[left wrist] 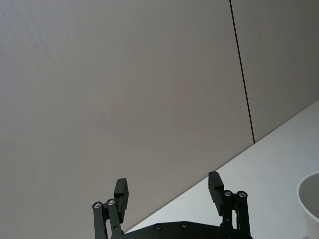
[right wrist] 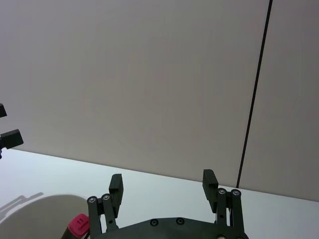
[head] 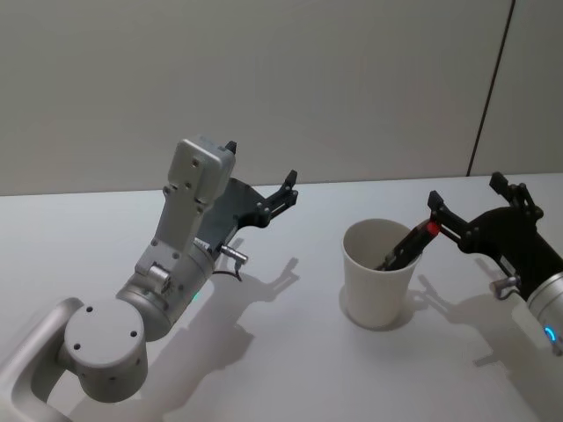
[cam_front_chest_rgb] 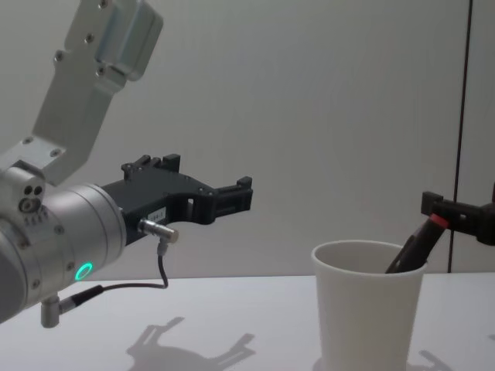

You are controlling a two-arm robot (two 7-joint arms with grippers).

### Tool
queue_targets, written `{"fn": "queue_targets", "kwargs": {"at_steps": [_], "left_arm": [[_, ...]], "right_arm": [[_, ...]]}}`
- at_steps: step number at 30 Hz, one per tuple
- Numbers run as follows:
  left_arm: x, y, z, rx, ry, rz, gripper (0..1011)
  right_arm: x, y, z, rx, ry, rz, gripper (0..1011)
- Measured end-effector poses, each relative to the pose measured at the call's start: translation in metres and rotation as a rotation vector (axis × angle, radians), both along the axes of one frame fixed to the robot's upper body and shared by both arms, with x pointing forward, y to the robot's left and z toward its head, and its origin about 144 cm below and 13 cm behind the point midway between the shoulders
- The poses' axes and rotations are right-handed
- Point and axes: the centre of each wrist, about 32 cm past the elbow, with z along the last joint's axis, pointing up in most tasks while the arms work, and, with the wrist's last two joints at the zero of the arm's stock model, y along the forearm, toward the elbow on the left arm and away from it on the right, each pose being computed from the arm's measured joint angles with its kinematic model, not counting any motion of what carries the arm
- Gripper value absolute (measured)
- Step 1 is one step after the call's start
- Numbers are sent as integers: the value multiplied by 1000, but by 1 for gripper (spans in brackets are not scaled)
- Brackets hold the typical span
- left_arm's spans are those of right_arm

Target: Place the pen into the pen holder.

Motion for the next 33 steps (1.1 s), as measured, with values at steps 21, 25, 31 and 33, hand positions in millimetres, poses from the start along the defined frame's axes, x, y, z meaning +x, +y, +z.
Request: {"fn": "queue_targets", "kwargs": {"at_steps": [21, 25, 31, 33], "left_arm": [[0, 0, 0, 0, 0, 1, 1000], [0, 0, 0, 0, 0, 1, 1000], [0, 0, 0, 0, 0, 1, 1000], [0, 0, 0, 0, 0, 1, 1000]], "right_arm": [[0, 0, 0, 0, 0, 0, 1001], [0, 0, 0, 0, 0, 0, 1002], [0, 0, 0, 0, 0, 0, 1001], [0, 0, 0, 0, 0, 0, 1001]]}}
